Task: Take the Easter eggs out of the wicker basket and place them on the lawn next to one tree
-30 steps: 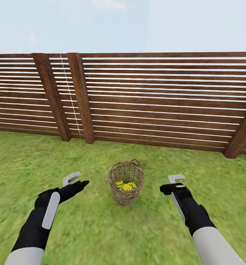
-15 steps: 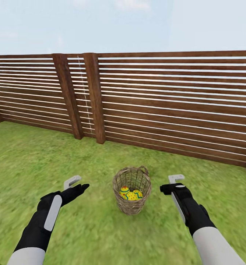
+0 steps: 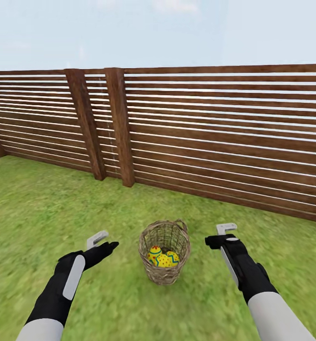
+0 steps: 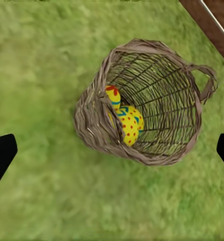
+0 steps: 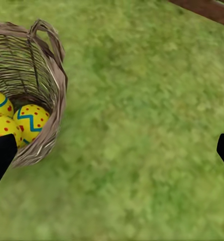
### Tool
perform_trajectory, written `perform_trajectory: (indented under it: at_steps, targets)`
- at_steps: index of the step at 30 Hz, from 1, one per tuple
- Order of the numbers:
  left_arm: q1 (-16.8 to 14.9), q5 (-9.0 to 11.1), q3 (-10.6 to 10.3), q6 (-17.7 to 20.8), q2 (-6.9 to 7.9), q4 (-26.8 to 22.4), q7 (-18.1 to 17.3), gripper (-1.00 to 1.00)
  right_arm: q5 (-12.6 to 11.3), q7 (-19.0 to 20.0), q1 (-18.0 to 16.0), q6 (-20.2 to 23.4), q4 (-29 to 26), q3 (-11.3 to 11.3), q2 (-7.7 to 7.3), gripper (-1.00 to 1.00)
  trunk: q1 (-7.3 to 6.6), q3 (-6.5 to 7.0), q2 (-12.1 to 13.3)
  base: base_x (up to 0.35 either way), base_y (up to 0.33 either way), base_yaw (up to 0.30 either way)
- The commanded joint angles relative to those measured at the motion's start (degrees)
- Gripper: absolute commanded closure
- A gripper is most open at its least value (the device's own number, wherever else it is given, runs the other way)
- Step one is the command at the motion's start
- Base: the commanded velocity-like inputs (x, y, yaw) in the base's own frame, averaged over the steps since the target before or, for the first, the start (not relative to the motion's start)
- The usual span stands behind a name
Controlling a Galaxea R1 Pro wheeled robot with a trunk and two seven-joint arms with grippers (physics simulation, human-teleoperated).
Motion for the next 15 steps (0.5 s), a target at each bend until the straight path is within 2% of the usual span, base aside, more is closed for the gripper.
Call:
perform_trajectory:
  at_steps: [1, 10, 14, 15]
  targets:
    - [-0.04, 0.29, 0.13, -0.40, -0.19, 0.42, 0.05, -1.00, 0.52, 0.11, -0.01, 0.33, -0.07, 0.05, -0.01, -1.00, 0.01, -0.05, -0.03, 0.189, -0.204, 0.000]
    - [-0.04, -0.08, 0.05, -5.51, -0.67, 8.72, 0.33, -1.00, 0.58, 0.02, 0.00, 0.33, 0.04, 0.05, 0.00, -1.00, 0.01, -0.05, -0.03, 0.232, -0.237, 0.000]
    - [-0.04, -0.02, 0.06, -7.69, -0.77, 10.98, 5.23, -1.00, 0.59, 0.02, 0.00, 0.33, -0.02, 0.05, -0.07, -1.00, 0.01, -0.05, -0.03, 0.243, -0.244, 0.000]
    - [-0.04, 0.20, 0.06, -9.13, -0.93, 11.38, 8.95, -1.00, 0.59, 0.02, 0.00, 0.33, -0.01, 0.05, -0.08, -1.00, 0.01, -0.05, -0.03, 0.244, -0.244, 0.000]
